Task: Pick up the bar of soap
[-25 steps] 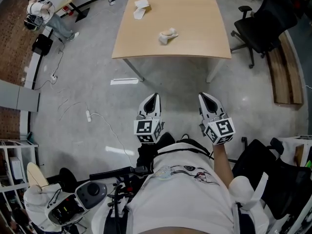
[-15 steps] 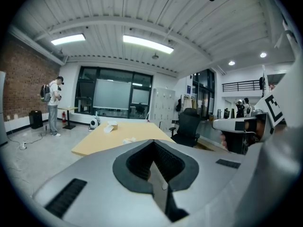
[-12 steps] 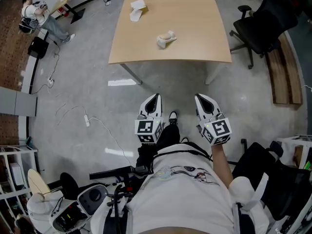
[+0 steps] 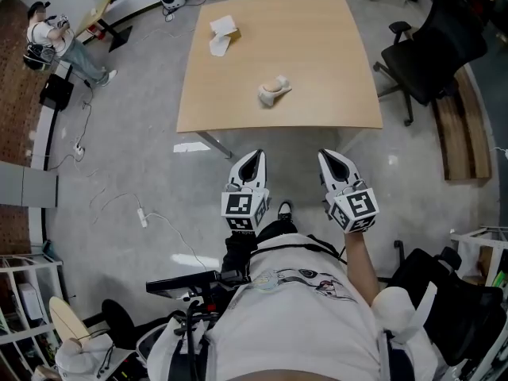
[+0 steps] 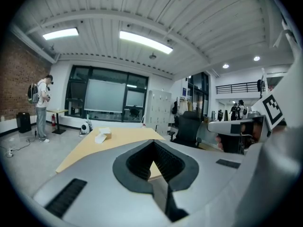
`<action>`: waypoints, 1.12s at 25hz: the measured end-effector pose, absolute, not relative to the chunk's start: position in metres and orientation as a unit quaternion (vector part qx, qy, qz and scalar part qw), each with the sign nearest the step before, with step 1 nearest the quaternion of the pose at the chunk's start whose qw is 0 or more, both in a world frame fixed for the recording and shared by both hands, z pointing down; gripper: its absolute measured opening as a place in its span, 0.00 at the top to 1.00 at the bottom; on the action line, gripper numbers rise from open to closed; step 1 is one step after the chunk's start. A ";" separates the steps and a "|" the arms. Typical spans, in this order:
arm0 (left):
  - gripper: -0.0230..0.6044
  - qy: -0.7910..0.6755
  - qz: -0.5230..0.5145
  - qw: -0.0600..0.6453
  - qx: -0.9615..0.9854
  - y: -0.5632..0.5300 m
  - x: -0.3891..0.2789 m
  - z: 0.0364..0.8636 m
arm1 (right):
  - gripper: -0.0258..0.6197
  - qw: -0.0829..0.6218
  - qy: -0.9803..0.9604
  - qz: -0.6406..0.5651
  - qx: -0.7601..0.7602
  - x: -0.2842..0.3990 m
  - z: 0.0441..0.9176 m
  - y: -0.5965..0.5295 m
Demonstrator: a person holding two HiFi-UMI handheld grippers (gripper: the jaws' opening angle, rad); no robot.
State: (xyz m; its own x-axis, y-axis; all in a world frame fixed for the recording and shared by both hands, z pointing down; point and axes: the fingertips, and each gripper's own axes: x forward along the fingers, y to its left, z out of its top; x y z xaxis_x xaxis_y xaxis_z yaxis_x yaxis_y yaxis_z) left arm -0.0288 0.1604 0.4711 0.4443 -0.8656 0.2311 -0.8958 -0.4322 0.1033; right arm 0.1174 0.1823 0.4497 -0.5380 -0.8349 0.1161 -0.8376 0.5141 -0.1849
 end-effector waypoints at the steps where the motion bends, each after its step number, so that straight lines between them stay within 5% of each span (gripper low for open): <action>1: 0.96 -0.520 0.073 0.108 0.844 0.153 -0.031 0.472 | 0.95 0.008 -0.869 0.112 0.481 0.115 0.451 0.174; 28: 0.96 -0.512 0.087 0.142 0.842 0.025 -0.048 0.499 | 0.95 0.039 -0.864 0.142 0.481 0.097 0.482 0.043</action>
State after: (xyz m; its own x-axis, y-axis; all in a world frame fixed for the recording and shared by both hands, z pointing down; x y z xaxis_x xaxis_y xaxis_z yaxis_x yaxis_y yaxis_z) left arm -0.0480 0.0254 0.4987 0.4598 -0.8386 0.2921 -0.8880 -0.4346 0.1500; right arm 0.0966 0.0432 0.4817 -0.5348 -0.8201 0.2035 -0.8421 0.4975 -0.2084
